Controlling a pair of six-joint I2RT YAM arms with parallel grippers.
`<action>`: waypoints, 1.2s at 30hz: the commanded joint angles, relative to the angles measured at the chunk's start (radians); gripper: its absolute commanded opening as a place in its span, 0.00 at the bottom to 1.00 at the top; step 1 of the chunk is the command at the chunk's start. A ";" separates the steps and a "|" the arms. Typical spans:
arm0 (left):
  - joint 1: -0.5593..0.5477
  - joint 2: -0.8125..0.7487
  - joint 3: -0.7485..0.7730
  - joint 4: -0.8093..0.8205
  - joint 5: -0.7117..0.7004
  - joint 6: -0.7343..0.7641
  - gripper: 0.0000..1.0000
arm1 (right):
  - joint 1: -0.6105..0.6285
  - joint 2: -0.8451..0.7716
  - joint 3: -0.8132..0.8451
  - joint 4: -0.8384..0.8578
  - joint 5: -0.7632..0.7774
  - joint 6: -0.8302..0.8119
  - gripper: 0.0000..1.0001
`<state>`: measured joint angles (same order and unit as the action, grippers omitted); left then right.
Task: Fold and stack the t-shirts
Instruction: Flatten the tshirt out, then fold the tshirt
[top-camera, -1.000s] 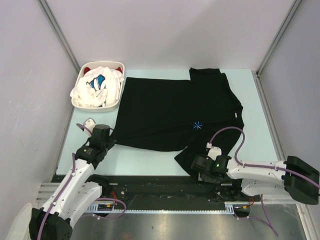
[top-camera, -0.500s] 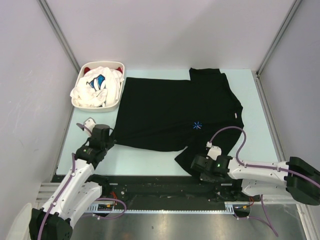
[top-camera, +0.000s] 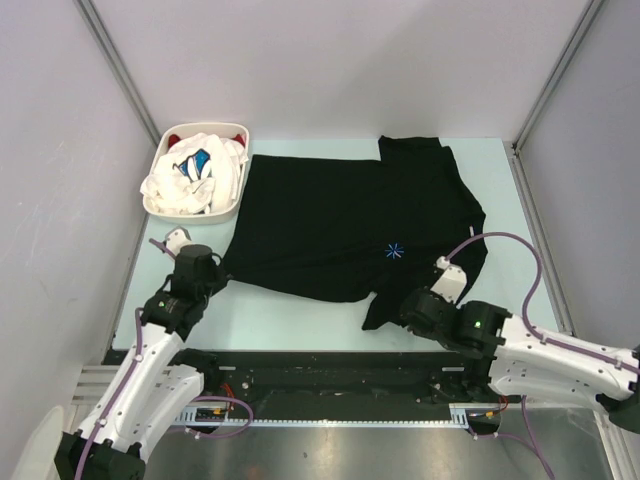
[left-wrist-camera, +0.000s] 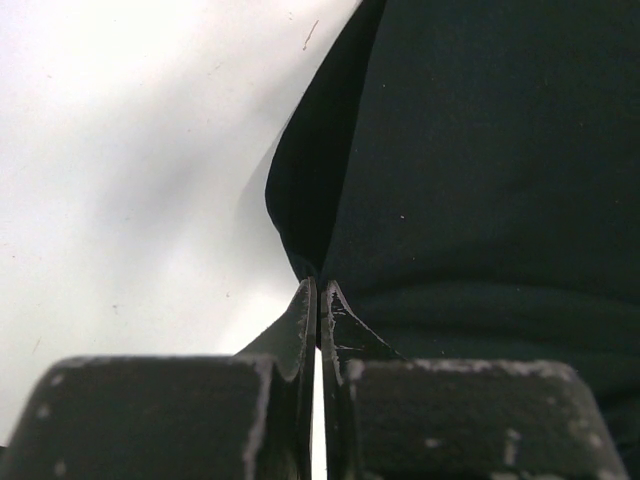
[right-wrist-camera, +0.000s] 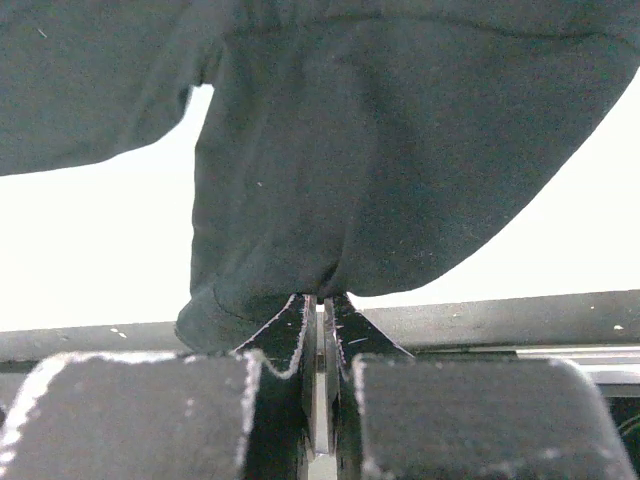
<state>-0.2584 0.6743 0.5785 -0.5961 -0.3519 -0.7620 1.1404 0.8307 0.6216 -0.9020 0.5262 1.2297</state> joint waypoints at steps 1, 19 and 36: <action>0.008 -0.042 0.049 -0.028 0.008 0.032 0.00 | -0.021 -0.100 0.084 -0.127 0.142 0.005 0.00; -0.004 -0.277 0.087 -0.251 -0.016 -0.097 0.00 | -0.037 -0.243 0.372 -0.590 0.397 0.223 0.00; -0.004 -0.124 0.115 -0.127 -0.038 -0.071 0.00 | -0.109 -0.131 0.483 -0.451 0.557 0.022 0.00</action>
<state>-0.2615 0.4698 0.6792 -0.8246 -0.3485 -0.8303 1.0599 0.6319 1.0653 -1.3422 0.9710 1.3582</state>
